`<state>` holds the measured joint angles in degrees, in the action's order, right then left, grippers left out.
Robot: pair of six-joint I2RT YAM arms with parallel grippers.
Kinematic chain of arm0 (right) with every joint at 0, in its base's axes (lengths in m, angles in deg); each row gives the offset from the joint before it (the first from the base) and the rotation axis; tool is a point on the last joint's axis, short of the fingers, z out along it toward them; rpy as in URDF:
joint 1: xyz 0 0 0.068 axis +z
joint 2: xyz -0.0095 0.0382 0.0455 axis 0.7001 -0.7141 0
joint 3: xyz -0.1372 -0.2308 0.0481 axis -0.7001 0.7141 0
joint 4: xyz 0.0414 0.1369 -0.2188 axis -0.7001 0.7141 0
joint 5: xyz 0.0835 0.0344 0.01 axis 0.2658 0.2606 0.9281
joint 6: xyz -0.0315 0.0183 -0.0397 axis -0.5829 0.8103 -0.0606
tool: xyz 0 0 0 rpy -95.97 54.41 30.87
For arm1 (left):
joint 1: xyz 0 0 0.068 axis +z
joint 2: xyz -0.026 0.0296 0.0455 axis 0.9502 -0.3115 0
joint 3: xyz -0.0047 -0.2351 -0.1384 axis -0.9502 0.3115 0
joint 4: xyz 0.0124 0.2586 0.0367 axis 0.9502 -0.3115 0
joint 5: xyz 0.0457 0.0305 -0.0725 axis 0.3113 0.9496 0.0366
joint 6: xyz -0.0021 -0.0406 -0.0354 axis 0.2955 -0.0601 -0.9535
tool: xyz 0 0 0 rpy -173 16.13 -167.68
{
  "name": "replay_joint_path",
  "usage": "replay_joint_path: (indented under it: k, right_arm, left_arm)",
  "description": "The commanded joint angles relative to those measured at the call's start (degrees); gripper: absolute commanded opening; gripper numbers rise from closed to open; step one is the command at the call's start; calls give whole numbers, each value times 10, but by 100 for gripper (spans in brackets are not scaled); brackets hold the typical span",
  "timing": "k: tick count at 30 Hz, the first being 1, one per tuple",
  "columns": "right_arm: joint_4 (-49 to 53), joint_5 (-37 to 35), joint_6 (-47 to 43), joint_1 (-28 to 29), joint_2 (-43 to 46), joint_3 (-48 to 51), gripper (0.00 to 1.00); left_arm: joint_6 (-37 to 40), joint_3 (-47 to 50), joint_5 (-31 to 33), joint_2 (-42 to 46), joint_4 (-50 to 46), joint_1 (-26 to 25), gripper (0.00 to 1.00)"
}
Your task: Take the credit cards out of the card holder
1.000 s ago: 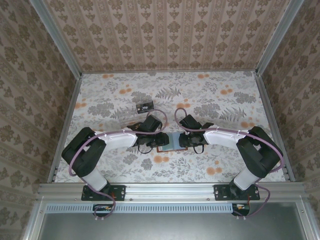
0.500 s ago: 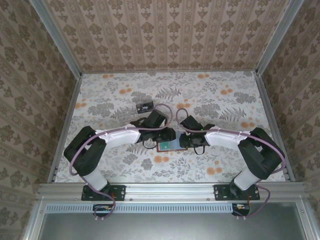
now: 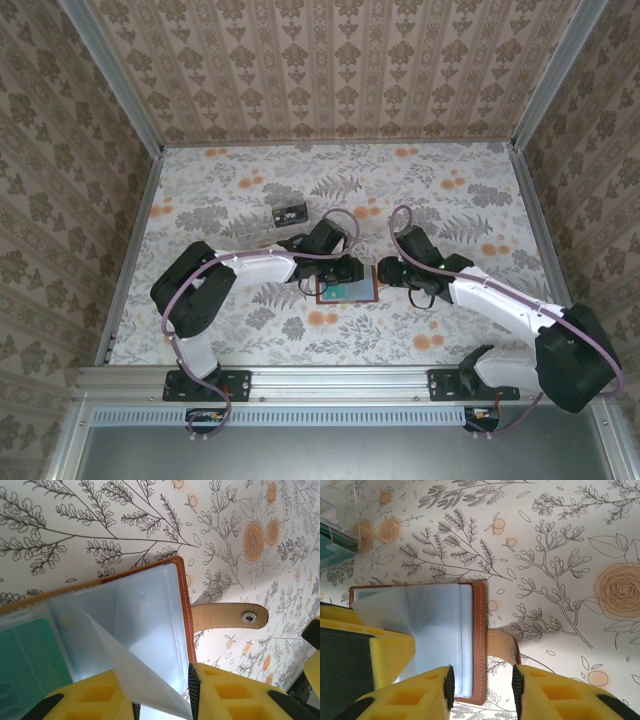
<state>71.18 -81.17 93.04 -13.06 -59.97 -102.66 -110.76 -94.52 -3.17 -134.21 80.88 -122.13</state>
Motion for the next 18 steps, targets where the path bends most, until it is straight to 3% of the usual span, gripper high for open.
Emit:
replay_joint_path:
  k: [1,4,18]
  right_arm:
    - [-7,32,11,-2,11,10,39]
    - [-22,67,15,-1,1,2,39]
    - [-55,117,41,38,-75,-62,33]
  left_arm:
    - [1,13,11,32,1,0,31]
    - [1,42,24,66,-8,10,26]
    - [10,155,57,172,-15,46,21]
